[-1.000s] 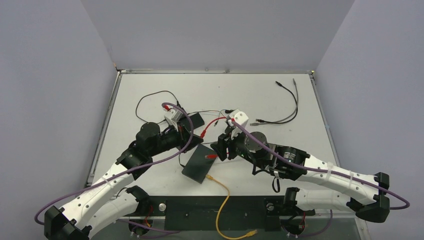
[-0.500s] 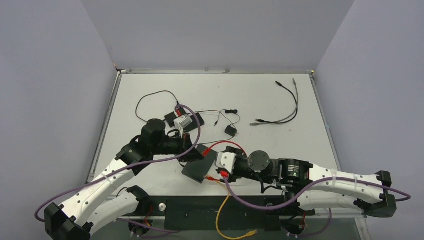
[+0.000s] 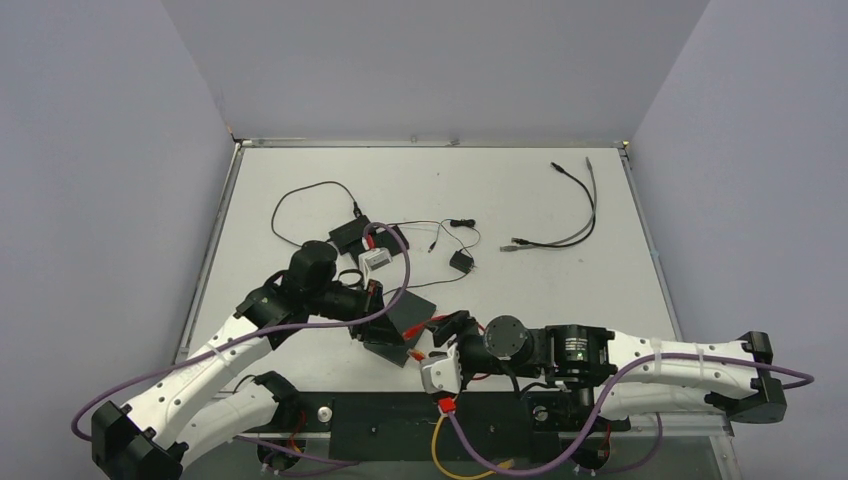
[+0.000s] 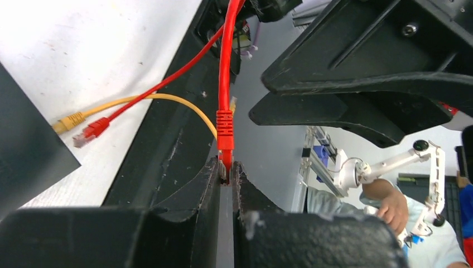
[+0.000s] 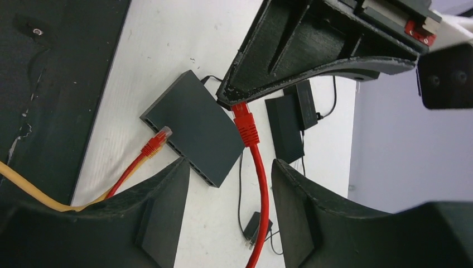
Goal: Insert the plug into the switch port
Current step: Pick up the connector from the center of the board.
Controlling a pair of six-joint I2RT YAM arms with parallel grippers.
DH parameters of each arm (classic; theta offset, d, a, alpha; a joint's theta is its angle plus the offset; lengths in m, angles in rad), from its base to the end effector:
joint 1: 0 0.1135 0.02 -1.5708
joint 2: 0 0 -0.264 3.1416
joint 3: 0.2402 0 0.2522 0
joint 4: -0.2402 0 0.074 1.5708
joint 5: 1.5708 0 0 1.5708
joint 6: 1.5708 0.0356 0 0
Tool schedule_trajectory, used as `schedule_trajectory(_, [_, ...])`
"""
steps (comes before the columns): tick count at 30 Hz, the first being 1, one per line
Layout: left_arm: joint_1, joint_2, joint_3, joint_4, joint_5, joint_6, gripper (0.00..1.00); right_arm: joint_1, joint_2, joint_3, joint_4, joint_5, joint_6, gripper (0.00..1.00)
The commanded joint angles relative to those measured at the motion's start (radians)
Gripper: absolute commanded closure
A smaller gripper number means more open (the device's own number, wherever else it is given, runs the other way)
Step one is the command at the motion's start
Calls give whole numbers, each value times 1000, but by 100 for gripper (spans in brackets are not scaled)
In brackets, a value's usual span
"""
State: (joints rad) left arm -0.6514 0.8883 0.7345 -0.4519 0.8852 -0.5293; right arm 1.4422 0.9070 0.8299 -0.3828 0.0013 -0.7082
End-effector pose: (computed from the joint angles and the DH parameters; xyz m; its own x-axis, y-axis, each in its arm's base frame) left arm 0.1297 -0.1335 0.2852 -0.8401 0.2385 -0.4871 0.5395 0.2759 -0.7955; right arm 0.0263 0.2027 0.3137 0.6018 -0.4185 -0.6802 -0.7902 -0.1880 -0.5833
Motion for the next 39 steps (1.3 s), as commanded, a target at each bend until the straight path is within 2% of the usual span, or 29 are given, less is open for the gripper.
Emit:
schedule_trajectory(1, [3, 5, -6, 12, 121, 27, 100, 14, 36, 32, 50, -70, -82, 49])
schedule_trajectory(8, [-6, 5, -22, 26, 148, 21, 100, 27, 74, 38, 86, -76, -113, 57])
schedule_trajectory(19, [-42, 6, -18, 33, 162, 16, 100, 44, 87, 49, 98, -66, -145, 62])
schedule_trajectory(24, [-56, 0, -21, 44, 170, 10, 100, 45, 109, 66, 74, -71, -151, 73])
schedule_trajectory(30, [-59, -7, -27, 52, 174, 4, 100, 46, 113, 67, 71, -73, -148, 79])
schedule_trajectory(32, [-60, -4, -28, 55, 174, 4, 100, 46, 113, 66, 75, -73, -146, 85])
schedule_trajectory(33, [-60, -3, -27, 55, 175, 4, 100, 47, 112, 65, 76, -72, -145, 93])
schedule_trajectory(35, [-60, -2, -28, 57, 176, 2, 100, 47, 108, 60, 84, -71, -141, 100])
schedule_trajectory(39, [-55, -8, -24, 61, 161, 0, 98, 47, 103, 48, 97, -64, -121, 100])
